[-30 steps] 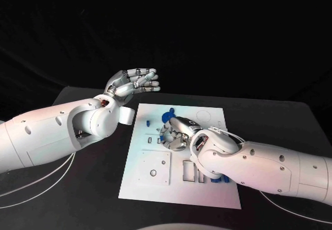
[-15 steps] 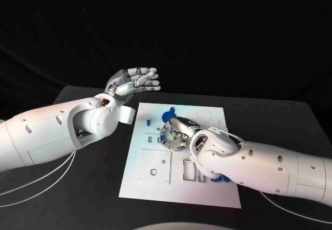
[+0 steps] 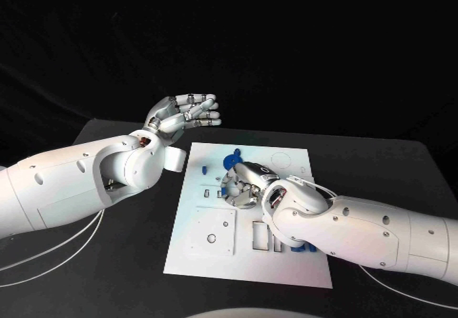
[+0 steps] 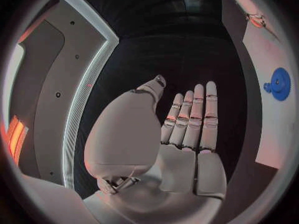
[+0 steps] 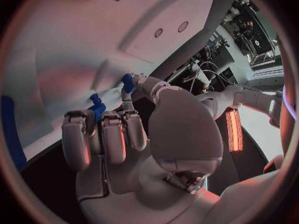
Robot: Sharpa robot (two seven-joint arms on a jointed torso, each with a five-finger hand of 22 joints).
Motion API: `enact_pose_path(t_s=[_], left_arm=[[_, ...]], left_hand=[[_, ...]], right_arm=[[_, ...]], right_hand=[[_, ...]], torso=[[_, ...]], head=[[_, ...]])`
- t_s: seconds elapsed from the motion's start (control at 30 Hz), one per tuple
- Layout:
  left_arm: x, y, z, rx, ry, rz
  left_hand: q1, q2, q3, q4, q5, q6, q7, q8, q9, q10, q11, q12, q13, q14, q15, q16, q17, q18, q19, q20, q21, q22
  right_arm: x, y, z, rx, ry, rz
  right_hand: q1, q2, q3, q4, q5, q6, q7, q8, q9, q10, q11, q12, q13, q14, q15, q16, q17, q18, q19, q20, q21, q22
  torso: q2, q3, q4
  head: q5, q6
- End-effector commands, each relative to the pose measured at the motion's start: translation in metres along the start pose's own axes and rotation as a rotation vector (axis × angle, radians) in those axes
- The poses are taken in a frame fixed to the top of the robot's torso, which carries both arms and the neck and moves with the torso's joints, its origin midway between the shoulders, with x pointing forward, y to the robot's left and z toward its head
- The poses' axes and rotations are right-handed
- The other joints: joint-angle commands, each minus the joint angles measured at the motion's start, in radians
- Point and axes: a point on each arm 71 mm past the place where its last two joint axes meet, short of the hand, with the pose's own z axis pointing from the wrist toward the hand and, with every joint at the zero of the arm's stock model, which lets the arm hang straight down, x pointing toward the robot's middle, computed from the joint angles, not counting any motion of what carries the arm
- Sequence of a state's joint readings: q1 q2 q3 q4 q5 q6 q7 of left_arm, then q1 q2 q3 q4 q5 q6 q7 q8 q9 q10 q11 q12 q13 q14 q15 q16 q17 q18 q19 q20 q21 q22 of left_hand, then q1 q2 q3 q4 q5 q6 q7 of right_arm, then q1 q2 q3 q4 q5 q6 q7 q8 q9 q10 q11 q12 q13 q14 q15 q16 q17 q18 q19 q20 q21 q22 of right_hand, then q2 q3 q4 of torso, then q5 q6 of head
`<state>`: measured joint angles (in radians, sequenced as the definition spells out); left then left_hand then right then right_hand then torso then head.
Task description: Assemble the parts on the task board
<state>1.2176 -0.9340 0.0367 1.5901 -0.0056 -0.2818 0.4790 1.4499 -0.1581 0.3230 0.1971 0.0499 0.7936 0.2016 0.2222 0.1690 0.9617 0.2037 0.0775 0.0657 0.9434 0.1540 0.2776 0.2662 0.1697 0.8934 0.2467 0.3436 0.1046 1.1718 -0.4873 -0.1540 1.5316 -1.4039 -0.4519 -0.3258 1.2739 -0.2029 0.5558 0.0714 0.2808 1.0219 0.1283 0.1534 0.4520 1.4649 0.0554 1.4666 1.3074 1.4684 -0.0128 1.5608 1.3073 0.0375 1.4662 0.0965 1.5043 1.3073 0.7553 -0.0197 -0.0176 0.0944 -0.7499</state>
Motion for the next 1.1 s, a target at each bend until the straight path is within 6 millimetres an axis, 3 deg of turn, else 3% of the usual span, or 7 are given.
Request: enact_pose_path(t_s=[0.03,0.83,1.1], left_arm=[[0.0013,-0.0010,0.0005,0.007,0.006,-0.005],[0.0002,-0.0010,0.0004,0.007,0.003,-0.003],[-0.0007,-0.0009,0.0005,0.007,-0.002,-0.001]], left_hand=[[-0.003,0.003,-0.004,-0.002,0.000,-0.003,0.065,-0.003,0.000,0.007,0.003,-0.005,0.001,-0.009,0.000,-0.005,0.001,0.012,-0.003,0.005,-0.005,-0.001],[-0.003,0.004,-0.005,-0.002,0.000,-0.003,0.065,-0.003,0.000,0.008,0.003,-0.006,0.001,-0.010,0.001,-0.007,0.002,0.012,-0.004,0.005,-0.006,-0.002],[-0.003,0.005,-0.005,-0.003,0.000,-0.002,0.065,-0.003,0.000,0.008,0.003,-0.006,0.001,-0.010,0.001,-0.008,0.003,0.012,-0.005,0.005,-0.007,-0.003]], right_arm=[[0.0030,-0.0019,-0.0004,0.008,0.015,-0.021],[0.0019,-0.0007,-0.0010,-0.007,-0.008,-0.019],[0.0002,-0.0007,-0.0021,-0.020,-0.027,0.001]], right_hand=[[-0.007,-0.006,0.001,-0.007,0.004,-0.007,0.004,0.004,0.000,0.024,-0.006,-0.004,0.150,0.095,-0.005,0.000,0.232,-0.015,0.046,-0.005,-0.004,0.205],[-0.041,-0.055,-0.042,-0.015,0.003,-0.046,0.016,-0.009,-0.007,0.017,0.005,-0.013,0.141,0.094,0.004,-0.001,0.229,-0.014,0.044,0.001,-0.008,0.204],[-0.067,-0.063,-0.104,0.009,0.003,-0.080,0.025,-0.025,-0.017,0.005,0.014,-0.026,0.128,0.093,0.013,-0.003,0.224,-0.012,0.040,0.010,-0.014,0.200]], torso=[[0.000,-0.0001,-0.0003],[0.000,0.0000,-0.0001],[0.000,-0.0004,0.0000]], head=[[-0.003,0.002],[-0.003,-0.001],[-0.004,0.000]])
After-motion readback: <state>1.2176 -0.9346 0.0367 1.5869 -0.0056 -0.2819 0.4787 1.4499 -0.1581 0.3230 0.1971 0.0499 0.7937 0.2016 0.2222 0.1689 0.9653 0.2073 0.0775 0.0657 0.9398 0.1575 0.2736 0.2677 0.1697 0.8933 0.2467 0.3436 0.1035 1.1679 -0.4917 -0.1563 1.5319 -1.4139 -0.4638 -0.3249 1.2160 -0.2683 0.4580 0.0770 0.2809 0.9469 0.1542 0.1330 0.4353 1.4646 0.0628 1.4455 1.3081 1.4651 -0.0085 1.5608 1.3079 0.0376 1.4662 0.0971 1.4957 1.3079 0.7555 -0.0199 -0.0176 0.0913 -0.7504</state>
